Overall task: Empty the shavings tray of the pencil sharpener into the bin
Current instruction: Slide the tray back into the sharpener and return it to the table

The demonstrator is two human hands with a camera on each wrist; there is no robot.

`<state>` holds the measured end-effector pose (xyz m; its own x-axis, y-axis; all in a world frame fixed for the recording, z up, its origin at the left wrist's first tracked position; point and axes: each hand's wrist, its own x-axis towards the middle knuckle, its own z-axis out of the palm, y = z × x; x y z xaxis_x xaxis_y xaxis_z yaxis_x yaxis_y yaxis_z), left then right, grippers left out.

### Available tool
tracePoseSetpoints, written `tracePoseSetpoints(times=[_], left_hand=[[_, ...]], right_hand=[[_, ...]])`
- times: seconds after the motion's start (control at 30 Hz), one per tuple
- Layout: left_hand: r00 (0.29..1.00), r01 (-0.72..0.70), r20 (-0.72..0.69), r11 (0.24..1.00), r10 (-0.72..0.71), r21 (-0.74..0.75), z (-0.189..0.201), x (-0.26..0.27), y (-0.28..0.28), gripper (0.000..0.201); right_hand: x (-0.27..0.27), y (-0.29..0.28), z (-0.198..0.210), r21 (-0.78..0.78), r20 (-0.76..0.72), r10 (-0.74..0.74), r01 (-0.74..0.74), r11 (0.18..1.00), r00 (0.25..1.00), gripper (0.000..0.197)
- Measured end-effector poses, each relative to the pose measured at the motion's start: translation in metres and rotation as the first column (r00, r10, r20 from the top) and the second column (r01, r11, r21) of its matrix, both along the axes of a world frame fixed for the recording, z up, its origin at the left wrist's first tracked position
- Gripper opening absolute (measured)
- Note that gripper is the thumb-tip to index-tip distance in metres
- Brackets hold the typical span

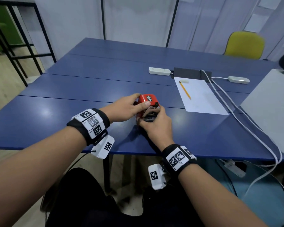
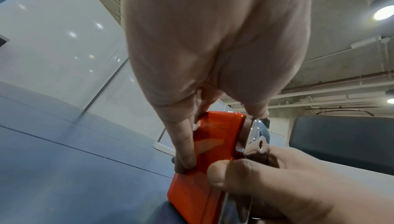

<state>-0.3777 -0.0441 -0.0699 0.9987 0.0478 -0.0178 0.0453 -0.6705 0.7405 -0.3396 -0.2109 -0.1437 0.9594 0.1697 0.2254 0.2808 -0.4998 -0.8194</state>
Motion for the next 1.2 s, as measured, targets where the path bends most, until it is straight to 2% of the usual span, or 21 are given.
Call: tracePoseSetpoints(times=[0.07,0.13,0.23,0.37,0.5,0.67,0.97,1.2], left_hand=[[1.0,-0.014,-0.008,1.0,0.014,-0.023,0.0,-0.002,0.004,0.066],[0.998,-0.038,-0.041,0.991,0.043,0.132,-0.003,-0.002,0.012,0.07],[0.985,-0.007,-0.159,0.923,0.073,0.385,-0.021,0.0,0.033,0.085],[0.925,0.075,-0.356,0.852,0.135,0.518,-0.04,-0.002,0.052,0.113],[0.91,0.128,-0.393,0.811,0.133,0.57,-0.034,-0.004,0.053,0.11],[0.891,0.173,-0.438,0.805,0.117,0.568,-0.026,-0.009,0.049,0.111],[0.855,0.164,-0.494,0.819,0.16,0.55,-0.035,-0.008,0.05,0.126],[0.823,0.195,-0.54,0.805,0.177,0.56,-0.044,-0.002,0.05,0.124]], right_hand=[[0.004,-0.004,0.001,-0.015,0.004,-0.007,0.007,1.0,1.0,0.071],[0.008,-0.011,0.004,-0.021,0.003,-0.003,0.003,1.0,1.0,0.071],[0.02,-0.024,0.01,-0.006,-0.008,-0.007,0.007,1.0,1.0,0.062],[0.048,-0.035,0.022,0.024,-0.031,-0.043,0.044,0.999,0.999,0.056],[0.091,-0.035,0.041,0.052,-0.02,-0.11,0.111,0.992,0.994,0.046],[0.151,-0.026,0.053,0.062,-0.023,-0.158,0.159,0.985,0.987,0.047],[0.247,0.009,0.047,0.067,-0.043,-0.231,0.234,0.97,0.972,0.068],[0.301,0.036,0.042,0.042,-0.064,-0.253,0.256,0.966,0.965,0.074]])
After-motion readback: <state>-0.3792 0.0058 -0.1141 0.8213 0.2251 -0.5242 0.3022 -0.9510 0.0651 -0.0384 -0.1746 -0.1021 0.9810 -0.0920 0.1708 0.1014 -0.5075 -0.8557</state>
